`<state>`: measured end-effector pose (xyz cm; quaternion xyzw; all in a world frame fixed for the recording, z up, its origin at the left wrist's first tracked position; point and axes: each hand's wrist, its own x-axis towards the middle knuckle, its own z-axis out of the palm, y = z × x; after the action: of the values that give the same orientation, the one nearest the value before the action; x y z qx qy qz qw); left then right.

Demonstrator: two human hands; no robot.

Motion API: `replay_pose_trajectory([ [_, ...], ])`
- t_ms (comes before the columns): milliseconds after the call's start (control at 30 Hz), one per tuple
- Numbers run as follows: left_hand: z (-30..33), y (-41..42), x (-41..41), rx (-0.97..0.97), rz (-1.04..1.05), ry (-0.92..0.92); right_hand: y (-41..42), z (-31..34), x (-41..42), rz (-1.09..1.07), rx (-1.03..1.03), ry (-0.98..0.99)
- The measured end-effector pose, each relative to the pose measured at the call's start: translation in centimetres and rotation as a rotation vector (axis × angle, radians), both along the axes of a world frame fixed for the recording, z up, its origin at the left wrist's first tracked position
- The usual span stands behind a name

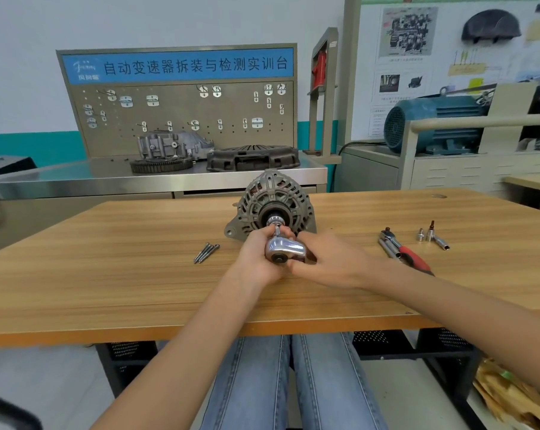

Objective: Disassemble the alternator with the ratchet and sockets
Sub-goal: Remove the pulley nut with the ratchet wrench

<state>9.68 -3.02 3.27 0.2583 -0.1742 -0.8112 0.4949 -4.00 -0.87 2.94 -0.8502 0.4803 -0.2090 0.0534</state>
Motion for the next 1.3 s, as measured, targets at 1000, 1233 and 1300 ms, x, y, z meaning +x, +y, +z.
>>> replay_pose_trajectory([
  [1000, 0.2, 0.6, 1.8, -0.169, -0.077, -0.481, -1.2, -0.1, 0.7, 0.138, 0.11, -0.003],
  [1233, 0.1, 0.4, 1.8, -0.191, -0.097, -0.519, -1.3, 0.2, 0.3, 0.159, 0.151, -0.014],
  [1300, 0.0, 0.5, 1.9, -0.195, -0.142, -0.502, -1.1, -0.1, 0.3, 0.164, 0.144, -0.033],
])
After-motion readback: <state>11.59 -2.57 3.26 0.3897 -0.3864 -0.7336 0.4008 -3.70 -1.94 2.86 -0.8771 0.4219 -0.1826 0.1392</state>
